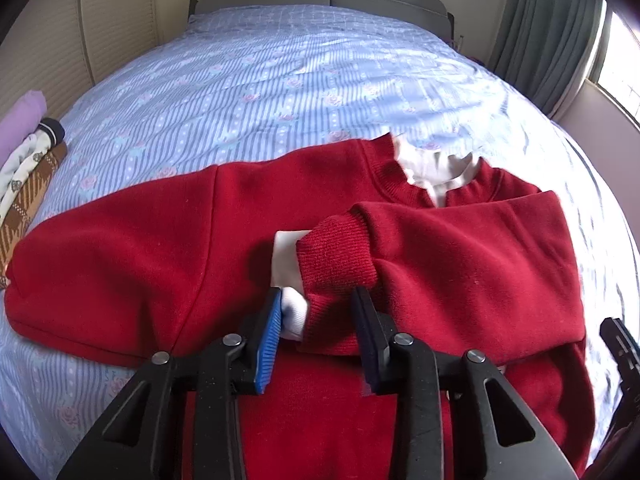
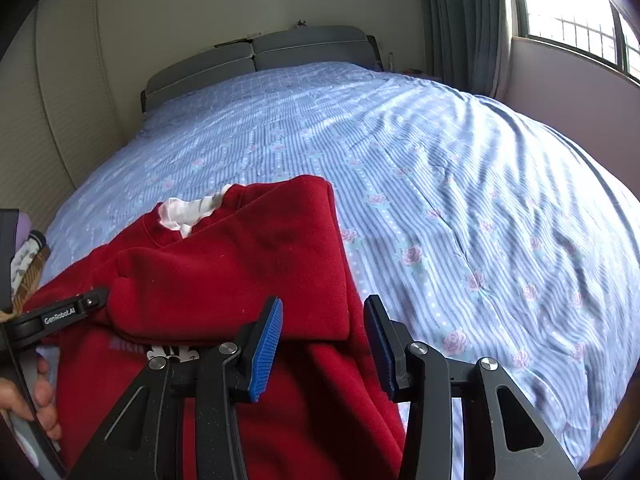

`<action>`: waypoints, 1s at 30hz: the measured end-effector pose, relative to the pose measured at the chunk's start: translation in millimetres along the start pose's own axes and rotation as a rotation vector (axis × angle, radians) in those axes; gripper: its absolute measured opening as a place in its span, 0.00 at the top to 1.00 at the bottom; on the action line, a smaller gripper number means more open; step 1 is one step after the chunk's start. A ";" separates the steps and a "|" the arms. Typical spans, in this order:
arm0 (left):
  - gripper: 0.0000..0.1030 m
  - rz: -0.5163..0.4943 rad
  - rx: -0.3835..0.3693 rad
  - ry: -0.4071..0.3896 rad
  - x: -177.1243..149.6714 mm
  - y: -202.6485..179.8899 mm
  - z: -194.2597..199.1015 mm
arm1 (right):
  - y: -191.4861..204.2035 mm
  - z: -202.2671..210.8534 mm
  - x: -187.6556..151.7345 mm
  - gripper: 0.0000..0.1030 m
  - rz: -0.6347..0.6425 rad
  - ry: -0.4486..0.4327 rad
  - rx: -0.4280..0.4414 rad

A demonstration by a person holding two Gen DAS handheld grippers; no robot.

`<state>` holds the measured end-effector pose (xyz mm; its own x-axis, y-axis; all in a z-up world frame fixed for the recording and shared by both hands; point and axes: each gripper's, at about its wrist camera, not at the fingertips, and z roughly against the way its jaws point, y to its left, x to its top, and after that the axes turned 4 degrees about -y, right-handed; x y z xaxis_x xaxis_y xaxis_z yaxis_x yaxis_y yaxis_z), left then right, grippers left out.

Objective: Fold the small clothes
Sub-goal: 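Lay the sleeve on the body and open the right gripper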

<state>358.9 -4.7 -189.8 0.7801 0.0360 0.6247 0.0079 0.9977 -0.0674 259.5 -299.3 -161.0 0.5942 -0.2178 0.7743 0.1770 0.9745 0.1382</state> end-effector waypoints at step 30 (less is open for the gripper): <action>0.40 0.001 0.070 -0.025 -13.5 20.2 -1.8 | -11.3 -52.5 -9.7 0.49 0.074 0.141 -0.116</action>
<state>349.7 14.9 -201.0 0.7641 0.0377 0.6440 -0.0372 0.9992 -0.0144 293.0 -311.1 -202.5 0.7117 -0.1590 0.6843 0.2129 0.9771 0.0057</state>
